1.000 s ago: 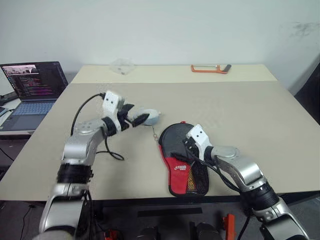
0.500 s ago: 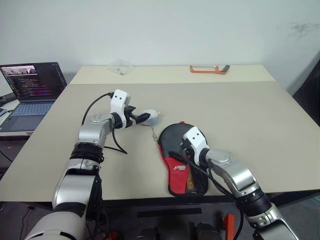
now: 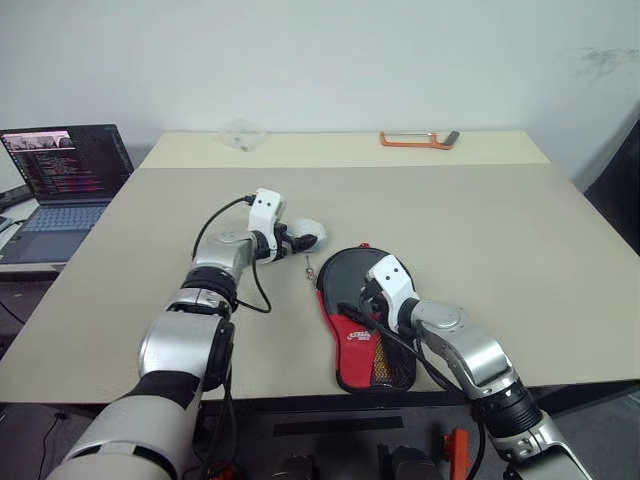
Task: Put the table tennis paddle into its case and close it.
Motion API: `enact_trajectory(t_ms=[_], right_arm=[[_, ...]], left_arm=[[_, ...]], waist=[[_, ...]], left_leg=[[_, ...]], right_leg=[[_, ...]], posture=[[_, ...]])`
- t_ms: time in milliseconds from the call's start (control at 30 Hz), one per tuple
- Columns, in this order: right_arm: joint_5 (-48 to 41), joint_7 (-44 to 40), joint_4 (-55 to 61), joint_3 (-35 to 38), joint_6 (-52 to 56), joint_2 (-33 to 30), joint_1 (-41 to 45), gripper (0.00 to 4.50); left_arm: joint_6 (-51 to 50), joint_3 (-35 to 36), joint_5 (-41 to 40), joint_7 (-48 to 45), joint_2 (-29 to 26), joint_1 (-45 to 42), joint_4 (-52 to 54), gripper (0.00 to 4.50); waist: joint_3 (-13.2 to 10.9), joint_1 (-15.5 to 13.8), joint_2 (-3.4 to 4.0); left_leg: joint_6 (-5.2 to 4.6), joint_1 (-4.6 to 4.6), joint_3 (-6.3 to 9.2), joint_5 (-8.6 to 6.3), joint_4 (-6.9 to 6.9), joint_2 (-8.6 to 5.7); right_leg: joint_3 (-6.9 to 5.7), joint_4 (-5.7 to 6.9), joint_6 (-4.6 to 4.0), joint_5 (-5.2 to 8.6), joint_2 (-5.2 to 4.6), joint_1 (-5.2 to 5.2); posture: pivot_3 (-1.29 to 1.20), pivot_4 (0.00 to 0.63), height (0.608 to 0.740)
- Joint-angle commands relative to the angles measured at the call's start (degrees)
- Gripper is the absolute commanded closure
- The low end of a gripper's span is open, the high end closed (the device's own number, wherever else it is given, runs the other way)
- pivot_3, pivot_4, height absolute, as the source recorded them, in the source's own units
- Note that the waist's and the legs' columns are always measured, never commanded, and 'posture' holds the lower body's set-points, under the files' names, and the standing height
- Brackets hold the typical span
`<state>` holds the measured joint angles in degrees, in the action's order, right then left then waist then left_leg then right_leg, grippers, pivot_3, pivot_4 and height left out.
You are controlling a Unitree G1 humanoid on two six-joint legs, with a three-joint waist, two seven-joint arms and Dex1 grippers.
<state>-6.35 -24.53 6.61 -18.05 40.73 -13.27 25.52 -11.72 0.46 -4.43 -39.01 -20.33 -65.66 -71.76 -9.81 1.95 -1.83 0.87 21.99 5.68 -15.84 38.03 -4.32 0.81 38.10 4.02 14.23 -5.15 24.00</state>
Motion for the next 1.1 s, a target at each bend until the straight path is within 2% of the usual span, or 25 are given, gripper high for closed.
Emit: enact_trajectory(t_ms=[33, 233, 333, 467, 733, 900, 1100], right_arm=[[0.85, 0.66, 0.92, -0.14, 1.57, -0.17, -1.60, 0.00], [0.20, 2.78, 4.12, 2.03, -0.30, 3.24, -1.33, 0.00], [2.79, 3.86, 3.08, 0.24, -2.74, 3.47, -1.60, 0.00], [3.75, 1.76, 2.12, -2.63, -4.79, 2.06, -4.49, 0.00], [2.59, 1.36, -2.53, 0.34, -1.98, 1.55, -5.94, 0.00], [2.49, 0.24, -2.94, -0.57, 1.42, 1.44, -5.61, 0.00], [3.28, -1.22, -4.42, -3.25, 4.18, 1.17, -5.10, 0.00]], left_arm=[[1.37, 0.14, 1.88, 0.48, -0.68, -0.56, -1.19, 1.62], [0.81, 1.12, 2.04, 0.13, -1.52, 1.59, -1.17, 3.60], [0.35, 1.72, 1.90, -0.66, -1.98, 2.95, -0.44, 4.15], [-0.07, 2.38, 1.91, -1.41, -2.27, 4.16, 0.52, 4.19], [0.10, 2.01, 2.76, -1.66, -1.66, 3.37, 0.79, 4.20], [2.00, 0.01, 4.96, -1.74, -0.82, 2.44, 0.51, 4.20], [7.46, -5.93, 12.19, 1.41, 1.22, -1.48, -2.25, 4.21]], waist=[[0.00, 0.03, 0.00], [0.01, 0.10, -0.01], [0.01, 0.38, -0.01], [0.03, 0.55, -0.01], [0.20, 0.83, -0.07], [0.28, 0.75, -0.13], [0.41, 0.25, -0.22]], left_leg=[[0.00, 0.00, 0.00, 0.00, 0.00, 0.00], [-0.04, -0.01, 0.00, -0.02, 0.01, 0.00], [-0.03, -0.01, -0.01, -0.02, 0.00, 0.01], [-0.01, -0.02, -0.01, -0.01, 0.00, 0.01], [-0.10, -0.22, 0.00, -0.06, -0.02, 0.02], [-0.17, -0.53, 0.06, -0.10, -0.04, 0.01], [-0.18, -0.92, 0.06, -0.11, -0.08, 0.01]], right_leg=[[0.00, 0.01, 0.00, 0.00, 0.00, 0.00], [0.01, 0.04, 0.01, 0.00, 0.00, 0.00], [0.03, 0.06, 0.01, 0.00, 0.01, 0.03], [0.03, 0.04, 0.01, 0.00, 0.01, 0.03], [0.01, 0.02, 0.01, 0.00, 0.02, -0.19], [-0.04, -0.07, 0.02, 0.00, 0.02, -0.55], [-0.06, -0.10, 0.04, 0.02, 0.02, -0.91]], posture=[[0.00, 0.150, 0.740], [0.00, 0.150, 0.740], [0.00, 0.150, 0.740], [0.00, 0.150, 0.740], [0.00, 0.150, 0.740], [0.00, 0.150, 0.740], [0.00, 0.150, 0.740]])
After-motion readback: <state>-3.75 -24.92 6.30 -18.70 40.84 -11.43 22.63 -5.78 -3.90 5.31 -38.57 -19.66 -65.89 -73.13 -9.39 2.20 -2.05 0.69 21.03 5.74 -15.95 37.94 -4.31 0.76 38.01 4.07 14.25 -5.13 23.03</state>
